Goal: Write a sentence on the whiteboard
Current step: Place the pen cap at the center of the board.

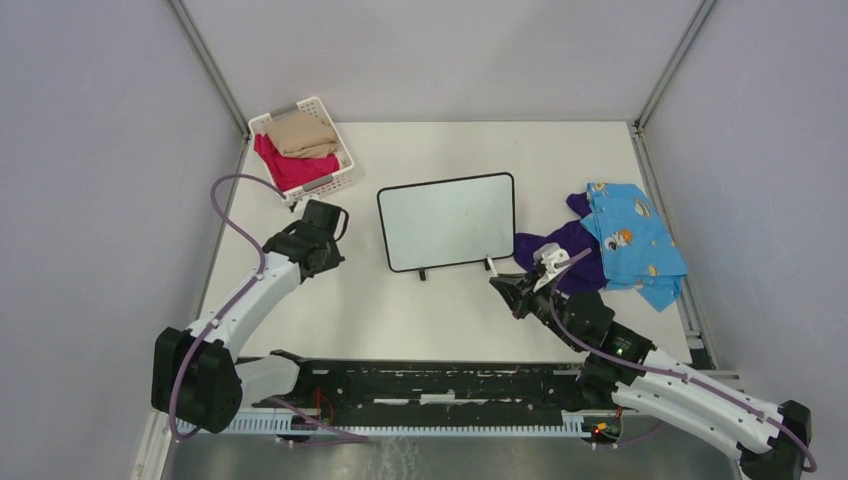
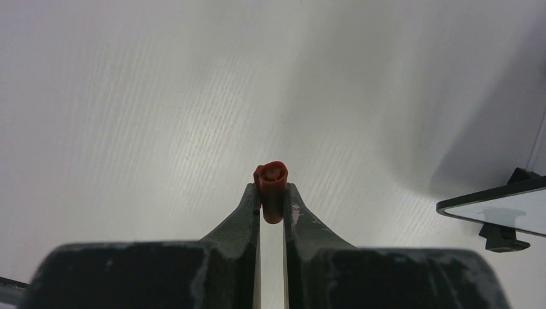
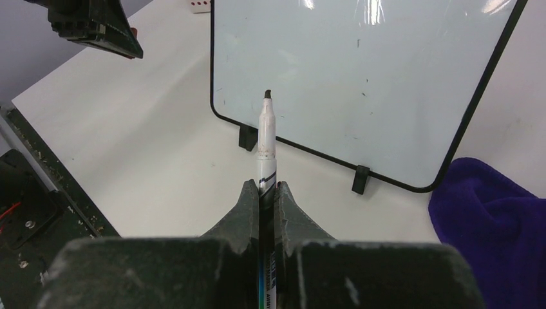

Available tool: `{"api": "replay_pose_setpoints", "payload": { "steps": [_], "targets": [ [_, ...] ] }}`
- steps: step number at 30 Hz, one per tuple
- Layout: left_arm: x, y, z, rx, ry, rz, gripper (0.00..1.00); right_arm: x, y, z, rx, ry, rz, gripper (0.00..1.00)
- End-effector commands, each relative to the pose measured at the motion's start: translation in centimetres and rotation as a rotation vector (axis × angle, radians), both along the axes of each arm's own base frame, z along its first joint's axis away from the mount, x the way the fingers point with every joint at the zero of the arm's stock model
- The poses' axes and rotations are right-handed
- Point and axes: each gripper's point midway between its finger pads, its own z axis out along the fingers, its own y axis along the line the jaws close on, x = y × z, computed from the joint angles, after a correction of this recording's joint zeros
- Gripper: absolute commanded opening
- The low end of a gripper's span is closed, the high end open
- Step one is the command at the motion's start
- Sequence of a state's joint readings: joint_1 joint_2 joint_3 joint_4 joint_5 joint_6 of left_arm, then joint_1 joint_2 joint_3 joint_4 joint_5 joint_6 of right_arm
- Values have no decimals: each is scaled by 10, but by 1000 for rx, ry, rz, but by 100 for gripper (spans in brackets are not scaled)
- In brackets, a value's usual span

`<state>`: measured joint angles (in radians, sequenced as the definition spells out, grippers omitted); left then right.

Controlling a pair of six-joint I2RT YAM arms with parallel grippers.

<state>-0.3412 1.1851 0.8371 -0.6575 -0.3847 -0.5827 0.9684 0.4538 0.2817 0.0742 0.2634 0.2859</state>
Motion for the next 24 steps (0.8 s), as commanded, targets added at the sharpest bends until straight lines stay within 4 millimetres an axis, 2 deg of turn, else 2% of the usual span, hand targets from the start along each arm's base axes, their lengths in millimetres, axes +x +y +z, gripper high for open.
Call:
{"api": "replay_pose_setpoints", "payload": {
  "steps": [1,5,9,24],
  "targets": [
    [5,-11,-17,-87,-6,22,2,-3,-2,11,2,-36,13,0],
    [12,-9,-21,-72,14,23,2,-1,-6,9,0,-66,3,0],
    [14,-14,-36,-122,68,11,2,2,-5,7,-32,-87,0,0],
    [5,-11,-71,-127,192,45,2,5,1,4,-74,-127,22,0]
  ]
}}
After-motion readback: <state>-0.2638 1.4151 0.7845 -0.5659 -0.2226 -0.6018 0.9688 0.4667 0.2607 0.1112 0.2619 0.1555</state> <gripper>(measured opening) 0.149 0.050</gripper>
